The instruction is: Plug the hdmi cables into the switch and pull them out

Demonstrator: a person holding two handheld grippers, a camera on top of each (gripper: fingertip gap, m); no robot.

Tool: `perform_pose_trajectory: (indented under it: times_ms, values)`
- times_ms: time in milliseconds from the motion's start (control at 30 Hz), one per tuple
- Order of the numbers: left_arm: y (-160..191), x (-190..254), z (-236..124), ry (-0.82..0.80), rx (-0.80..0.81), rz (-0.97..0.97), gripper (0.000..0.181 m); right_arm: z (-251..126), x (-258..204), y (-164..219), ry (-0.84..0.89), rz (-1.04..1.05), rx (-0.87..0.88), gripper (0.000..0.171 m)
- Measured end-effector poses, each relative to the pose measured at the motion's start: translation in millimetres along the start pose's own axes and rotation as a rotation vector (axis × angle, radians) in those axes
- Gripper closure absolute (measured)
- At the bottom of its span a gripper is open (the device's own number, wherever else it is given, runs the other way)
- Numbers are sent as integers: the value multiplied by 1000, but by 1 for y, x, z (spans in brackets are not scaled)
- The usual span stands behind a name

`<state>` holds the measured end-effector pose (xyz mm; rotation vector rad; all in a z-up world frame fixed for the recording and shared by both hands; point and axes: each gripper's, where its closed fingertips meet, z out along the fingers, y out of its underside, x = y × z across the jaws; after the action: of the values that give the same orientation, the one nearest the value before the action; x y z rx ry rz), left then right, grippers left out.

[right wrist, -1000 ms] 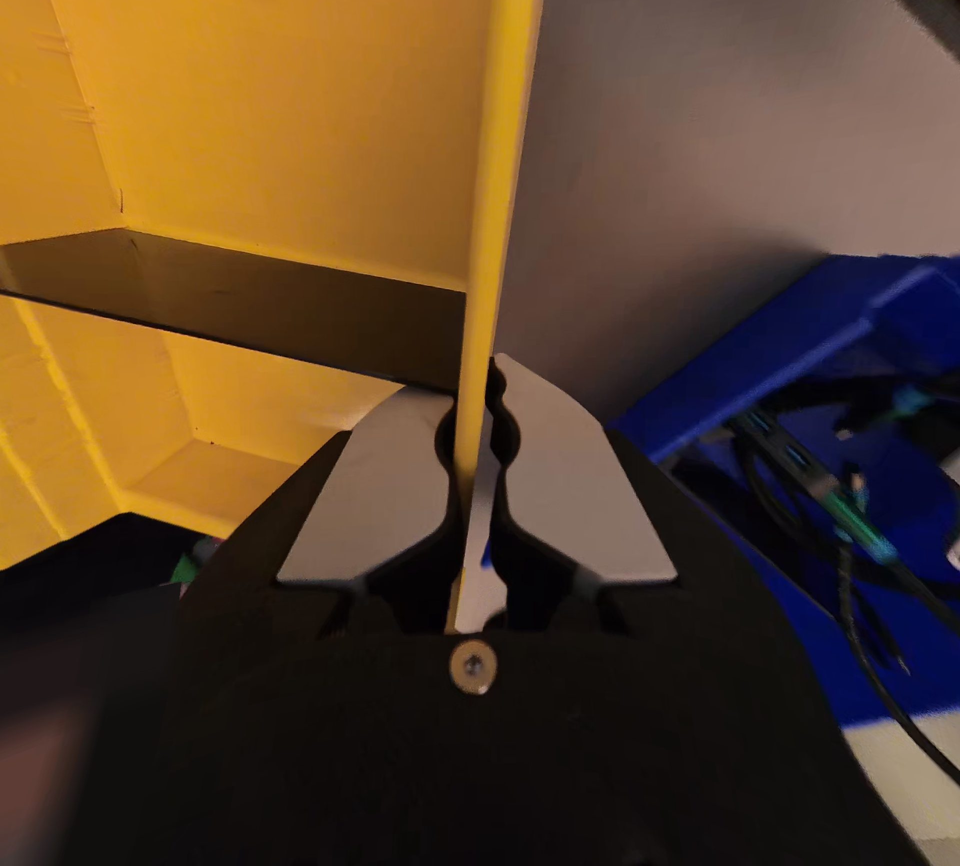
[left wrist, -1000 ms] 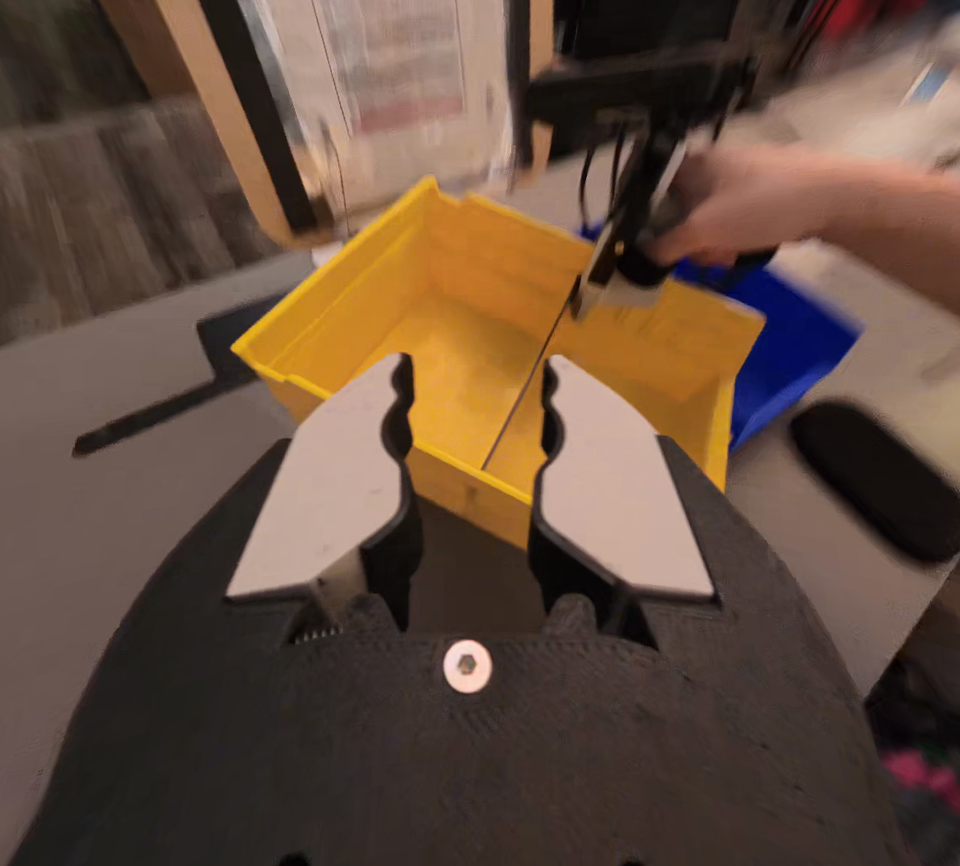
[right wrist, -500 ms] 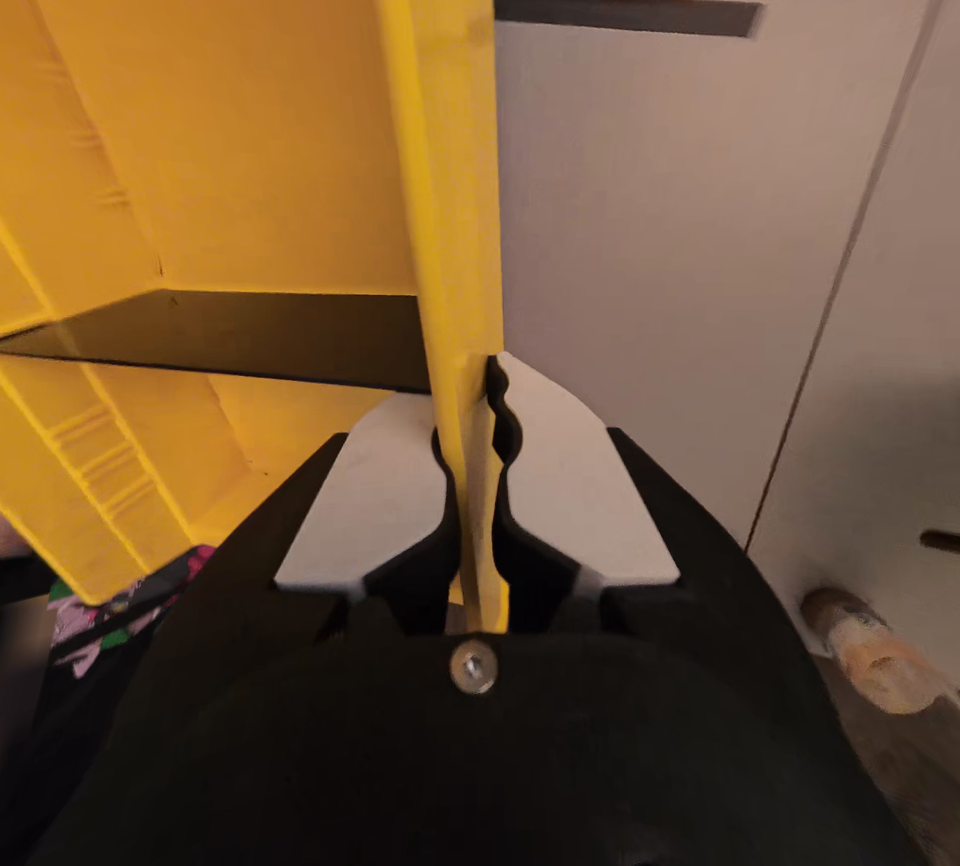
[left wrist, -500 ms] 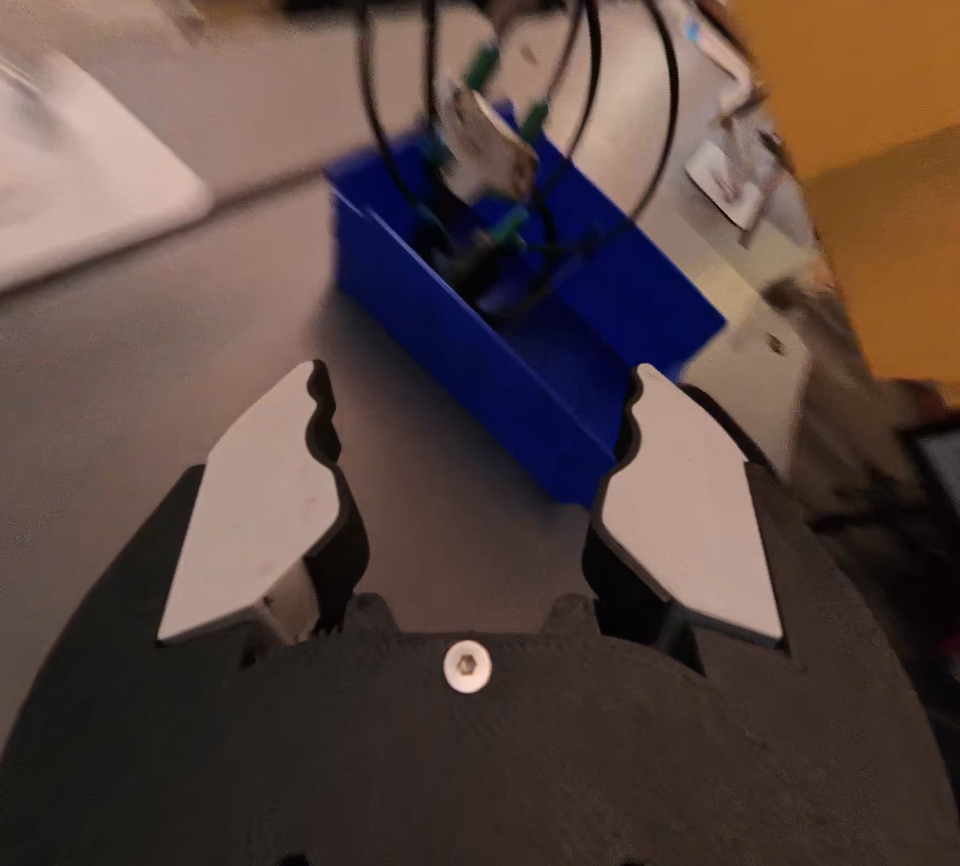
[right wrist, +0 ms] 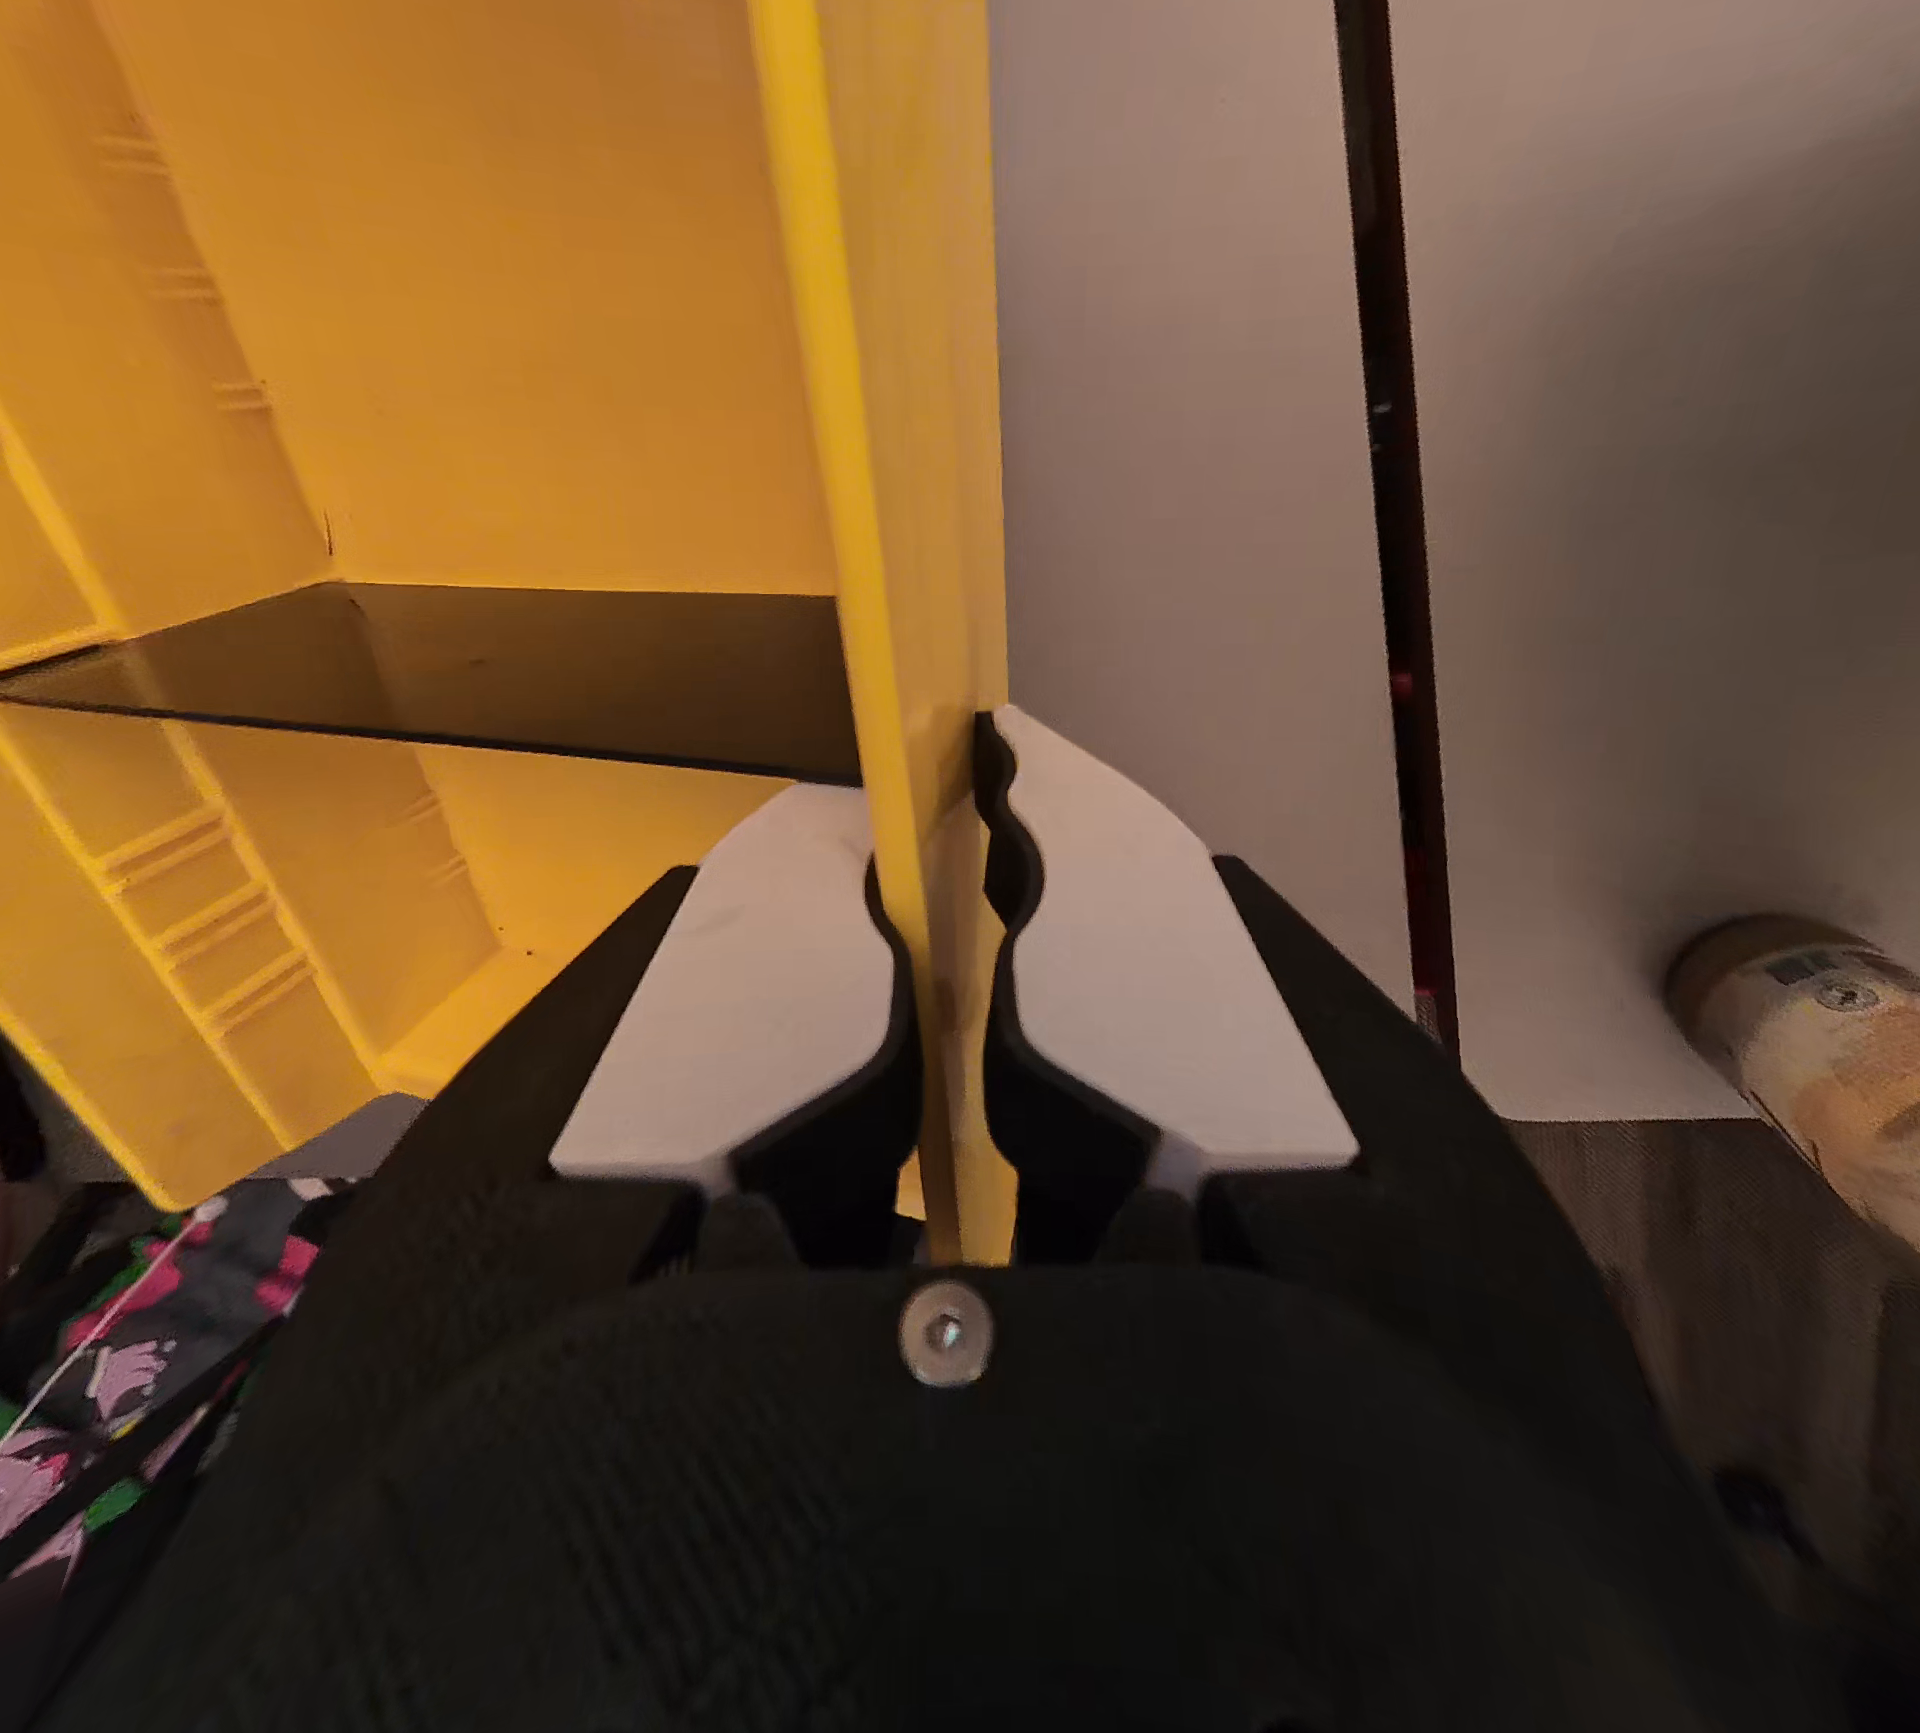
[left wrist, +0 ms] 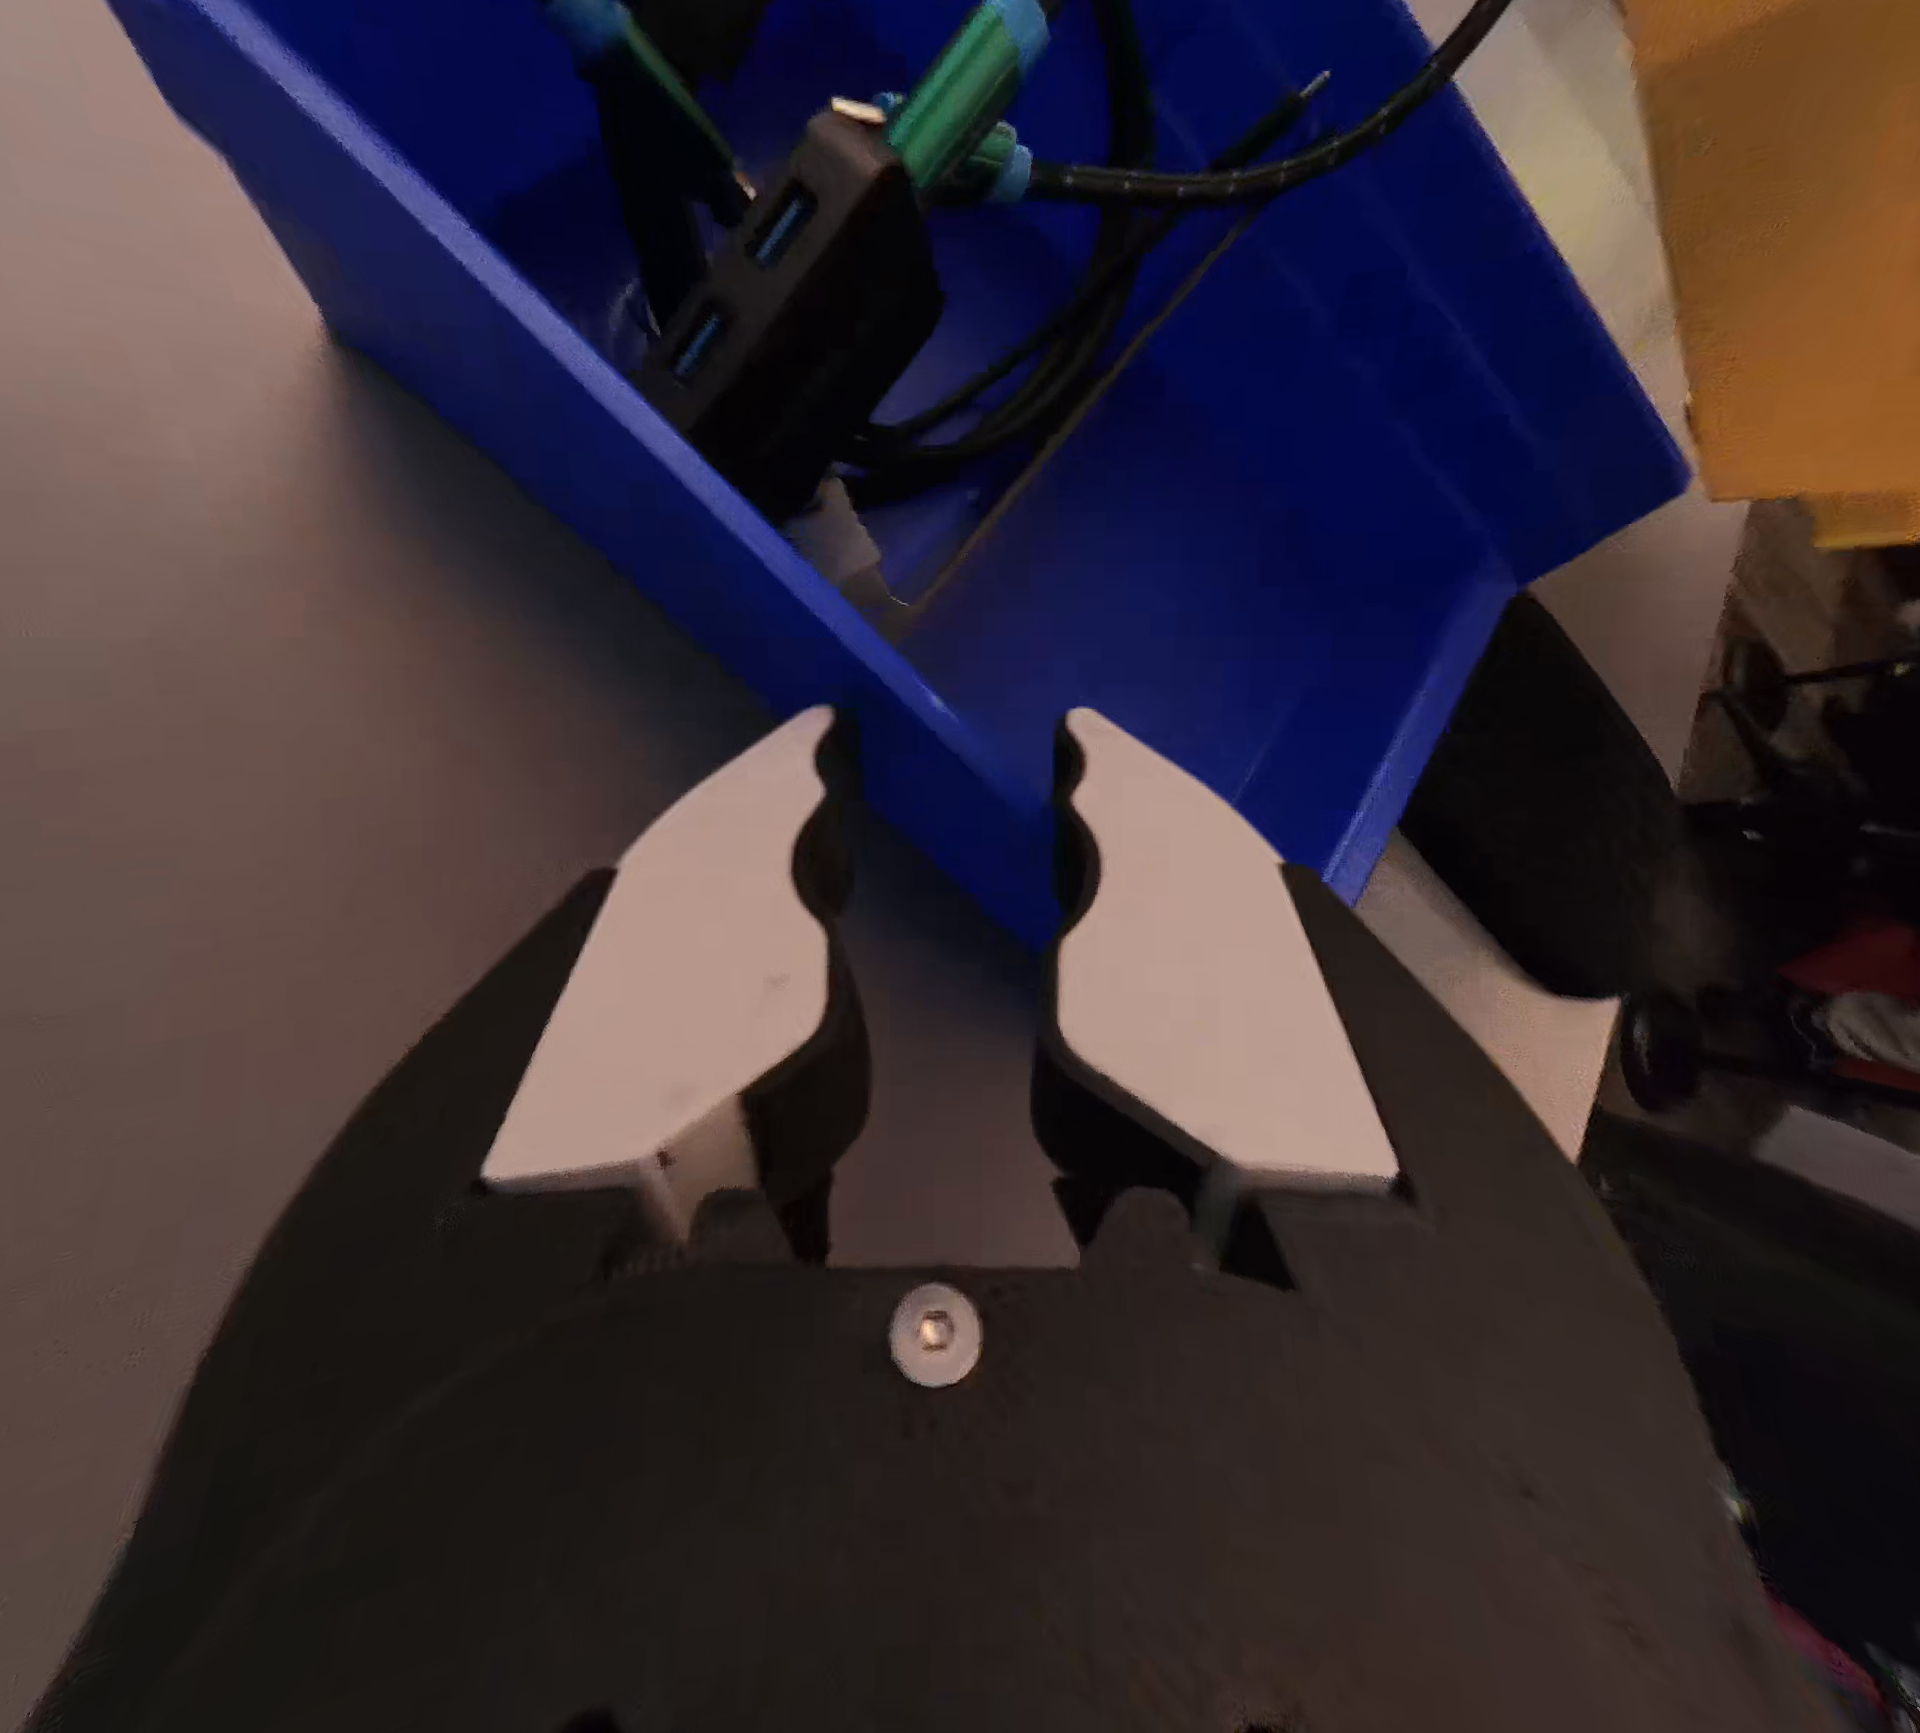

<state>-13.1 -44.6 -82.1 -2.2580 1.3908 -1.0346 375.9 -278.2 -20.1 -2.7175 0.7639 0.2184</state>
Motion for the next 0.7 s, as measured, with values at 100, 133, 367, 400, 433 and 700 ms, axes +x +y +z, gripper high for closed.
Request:
perform_pose_trajectory:
  times_ms: [100,133,367,400,433,700]
  values:
    - [12,-23,-28,-49,-60,9,158,23,-6,4,9,-34,-58,163]
    - [18,-33,-39,-64,-81,1,161,30,-11,3,3,-47,-71,163]
    - [52,-133,-132,-382,-85,-103,177,80,-79,-14,-83,-151,-135,163]
    - [59,-146,-146,-406,-80,-134,176,88,-90,-16,-93,-161,-145,163]
    - [66,-156,-159,-409,-70,-173,175,96,-100,-19,-101,-172,-156,163]
    - [149,-215,-268,-341,111,-500,173,144,-128,-27,-30,-201,-232,165]
